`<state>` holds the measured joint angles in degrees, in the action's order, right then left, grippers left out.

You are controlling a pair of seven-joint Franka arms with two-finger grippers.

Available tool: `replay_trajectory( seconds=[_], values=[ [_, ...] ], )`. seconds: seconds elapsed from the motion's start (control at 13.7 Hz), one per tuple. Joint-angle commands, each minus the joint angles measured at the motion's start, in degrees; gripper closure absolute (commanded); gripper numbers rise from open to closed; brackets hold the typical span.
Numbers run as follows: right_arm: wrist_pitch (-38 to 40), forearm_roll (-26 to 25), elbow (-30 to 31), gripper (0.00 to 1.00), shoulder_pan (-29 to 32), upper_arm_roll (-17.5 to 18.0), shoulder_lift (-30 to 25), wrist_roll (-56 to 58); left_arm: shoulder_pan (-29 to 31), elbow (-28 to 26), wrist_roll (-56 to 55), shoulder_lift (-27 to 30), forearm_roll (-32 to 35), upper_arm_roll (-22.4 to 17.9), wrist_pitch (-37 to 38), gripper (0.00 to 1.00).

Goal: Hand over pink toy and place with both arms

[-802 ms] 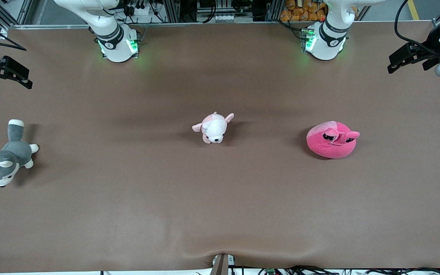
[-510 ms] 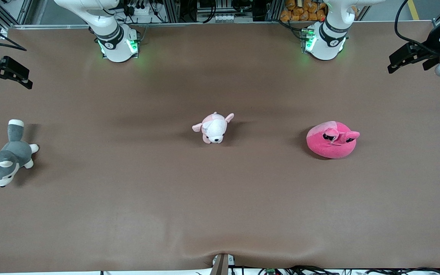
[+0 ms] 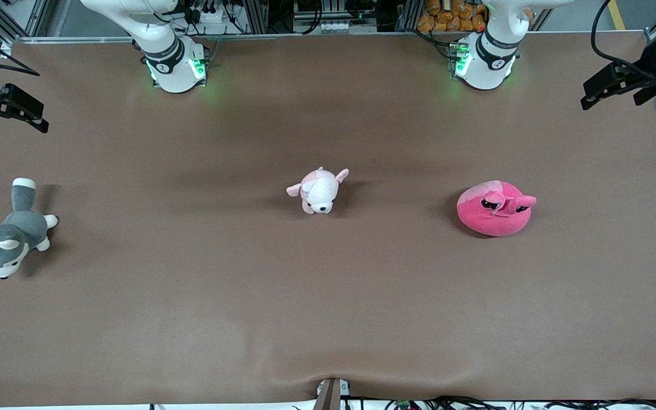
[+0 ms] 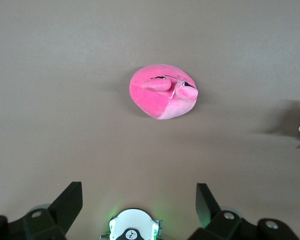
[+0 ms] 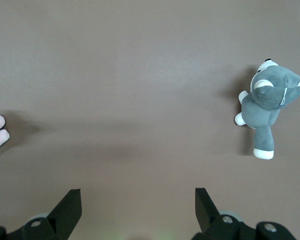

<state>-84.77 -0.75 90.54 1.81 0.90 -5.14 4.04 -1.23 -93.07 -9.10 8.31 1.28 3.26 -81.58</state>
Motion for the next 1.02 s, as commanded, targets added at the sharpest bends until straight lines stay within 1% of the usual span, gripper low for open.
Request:
replay_trajectory(
  seconds=[0.0,0.8,0.95],
  values=[
    [0.7,1.2,-1.3,0.0,0.6,0.0,0.7,0.9,1.3,0.5,0.0,-0.8,0.3,0.2,0.4,0.0],
    [0.8,1.1,-1.2,0.0,0.7,0.0,0.7,0.9,1.6,-0.7,-0.3,0.0,-0.1,0.4,-1.4,0.0],
    [0.8,1.1,-1.2,0.0,0.7,0.0,0.7,0.9,1.7,-2.0,-0.6,0.4,-0.1,0.4,-2.1,0.0]
  ],
)
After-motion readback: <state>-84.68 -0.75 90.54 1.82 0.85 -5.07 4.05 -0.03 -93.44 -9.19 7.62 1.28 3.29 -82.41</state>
